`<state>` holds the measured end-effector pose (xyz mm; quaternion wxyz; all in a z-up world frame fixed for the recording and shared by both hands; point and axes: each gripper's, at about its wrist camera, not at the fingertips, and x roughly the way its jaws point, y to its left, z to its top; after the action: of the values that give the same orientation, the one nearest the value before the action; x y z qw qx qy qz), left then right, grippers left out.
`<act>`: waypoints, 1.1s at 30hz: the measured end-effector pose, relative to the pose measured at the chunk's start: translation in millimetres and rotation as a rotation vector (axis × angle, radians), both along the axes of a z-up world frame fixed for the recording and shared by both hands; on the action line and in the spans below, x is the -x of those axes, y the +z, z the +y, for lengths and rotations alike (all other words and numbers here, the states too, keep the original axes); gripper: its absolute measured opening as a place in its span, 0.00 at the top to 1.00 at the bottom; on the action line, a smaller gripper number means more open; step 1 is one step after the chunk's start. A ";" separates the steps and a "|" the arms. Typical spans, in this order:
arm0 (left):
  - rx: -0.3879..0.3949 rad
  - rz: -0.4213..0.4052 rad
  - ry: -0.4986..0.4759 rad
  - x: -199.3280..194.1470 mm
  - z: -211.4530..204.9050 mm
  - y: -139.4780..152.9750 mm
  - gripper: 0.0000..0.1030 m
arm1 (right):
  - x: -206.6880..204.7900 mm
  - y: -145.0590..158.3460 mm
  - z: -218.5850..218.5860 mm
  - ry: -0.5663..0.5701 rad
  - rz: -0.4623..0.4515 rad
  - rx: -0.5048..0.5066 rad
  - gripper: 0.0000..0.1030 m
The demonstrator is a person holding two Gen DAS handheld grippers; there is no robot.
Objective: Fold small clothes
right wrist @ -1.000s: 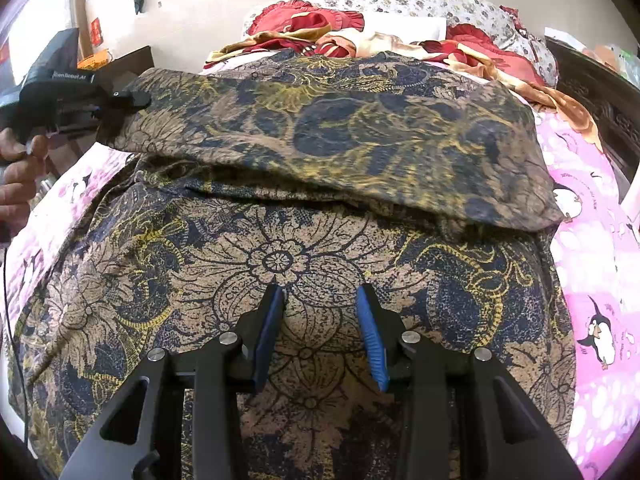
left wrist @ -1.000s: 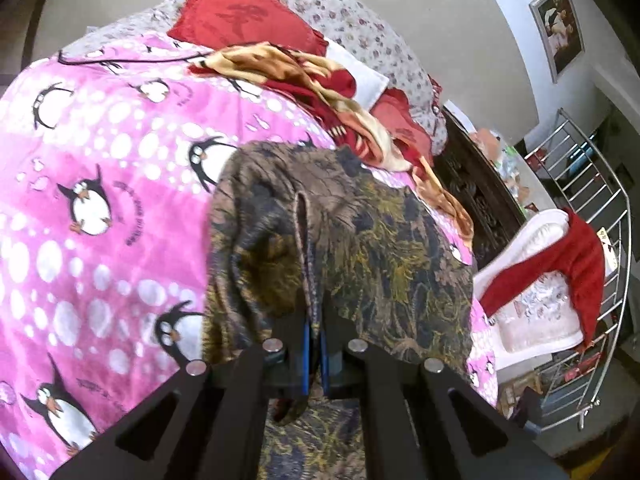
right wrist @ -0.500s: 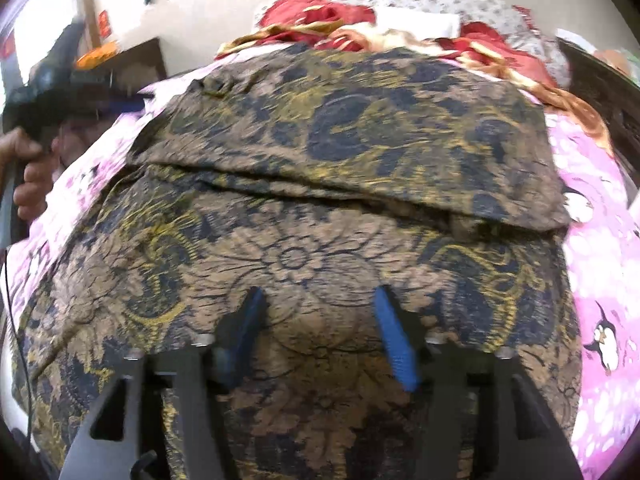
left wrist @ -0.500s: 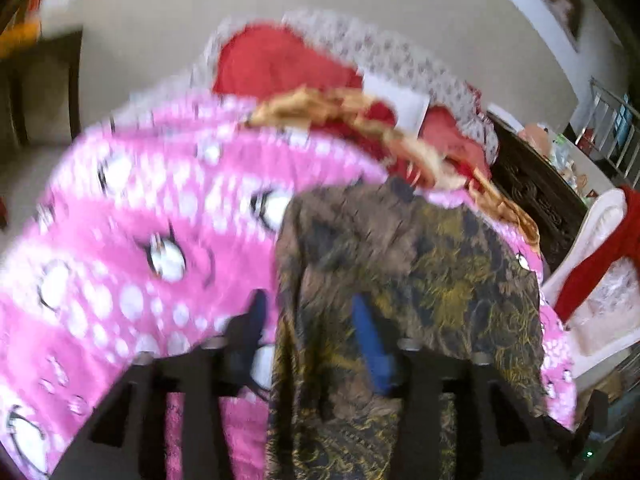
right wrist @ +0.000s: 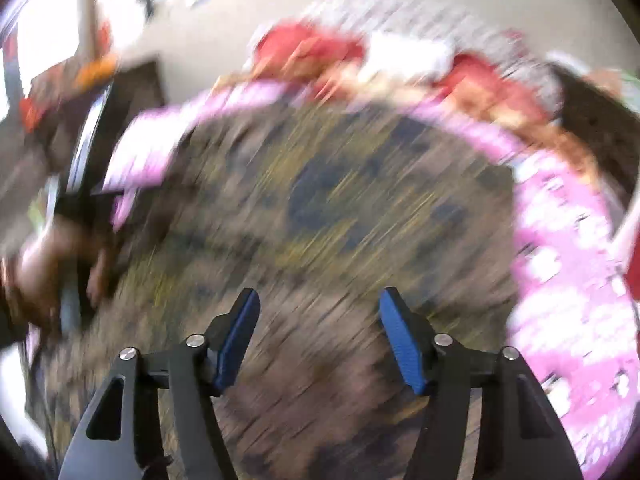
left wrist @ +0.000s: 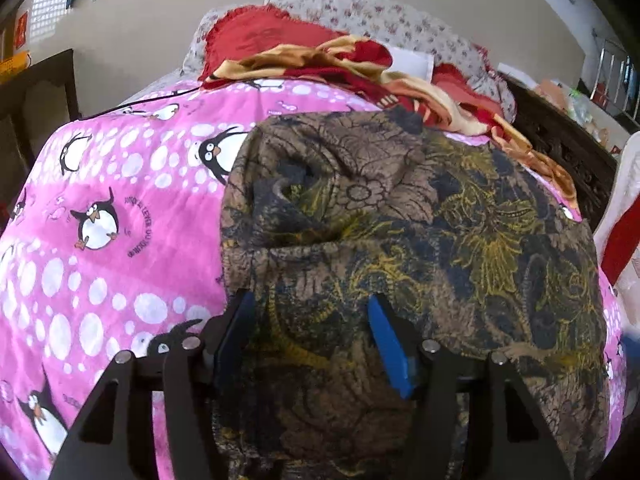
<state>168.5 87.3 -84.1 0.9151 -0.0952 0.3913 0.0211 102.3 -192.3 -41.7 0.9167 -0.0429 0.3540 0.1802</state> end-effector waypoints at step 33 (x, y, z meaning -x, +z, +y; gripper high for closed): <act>0.041 0.029 0.056 -4.1 13.8 -9.4 0.19 | -119.0 19.3 -63.0 -0.217 0.121 -0.047 0.71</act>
<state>172.5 101.1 -93.5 0.9063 -0.1245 0.4020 0.0398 221.2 -255.4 -22.4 0.9086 0.0280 0.4069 0.0901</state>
